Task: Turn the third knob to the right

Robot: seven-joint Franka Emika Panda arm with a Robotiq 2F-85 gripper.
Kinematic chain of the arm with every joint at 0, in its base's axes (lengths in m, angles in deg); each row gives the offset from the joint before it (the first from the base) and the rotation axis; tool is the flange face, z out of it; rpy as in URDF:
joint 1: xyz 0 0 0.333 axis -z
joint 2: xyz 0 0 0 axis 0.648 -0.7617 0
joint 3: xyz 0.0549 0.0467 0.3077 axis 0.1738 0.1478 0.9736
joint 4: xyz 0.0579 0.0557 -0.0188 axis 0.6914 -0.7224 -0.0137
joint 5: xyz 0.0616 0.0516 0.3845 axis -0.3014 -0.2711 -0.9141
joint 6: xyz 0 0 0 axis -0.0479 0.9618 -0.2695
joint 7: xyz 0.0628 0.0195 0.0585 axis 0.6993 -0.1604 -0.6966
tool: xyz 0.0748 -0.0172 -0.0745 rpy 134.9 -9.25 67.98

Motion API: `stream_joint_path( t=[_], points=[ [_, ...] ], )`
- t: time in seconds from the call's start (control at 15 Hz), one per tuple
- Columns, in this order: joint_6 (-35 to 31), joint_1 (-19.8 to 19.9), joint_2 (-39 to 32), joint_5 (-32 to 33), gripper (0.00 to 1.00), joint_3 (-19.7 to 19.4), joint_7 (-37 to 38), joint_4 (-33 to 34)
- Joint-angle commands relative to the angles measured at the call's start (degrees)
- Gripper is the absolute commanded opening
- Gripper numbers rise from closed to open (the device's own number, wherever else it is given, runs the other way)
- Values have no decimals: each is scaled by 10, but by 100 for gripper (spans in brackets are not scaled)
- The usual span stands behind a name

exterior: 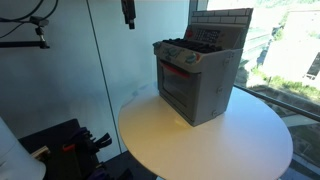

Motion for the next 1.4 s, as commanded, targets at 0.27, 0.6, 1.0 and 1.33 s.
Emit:
stream_joint_path(
  t=[0.27,0.6,1.0,1.33],
  points=[
    [-38,34,-15,46,100,-8,60,19],
    [-67,54,-17,73,100,-19,89,12],
    [-112,69,-21,123,100,-29,130,2],
    [-150,71,-10,155,100,-29,158,-27]
  ],
)
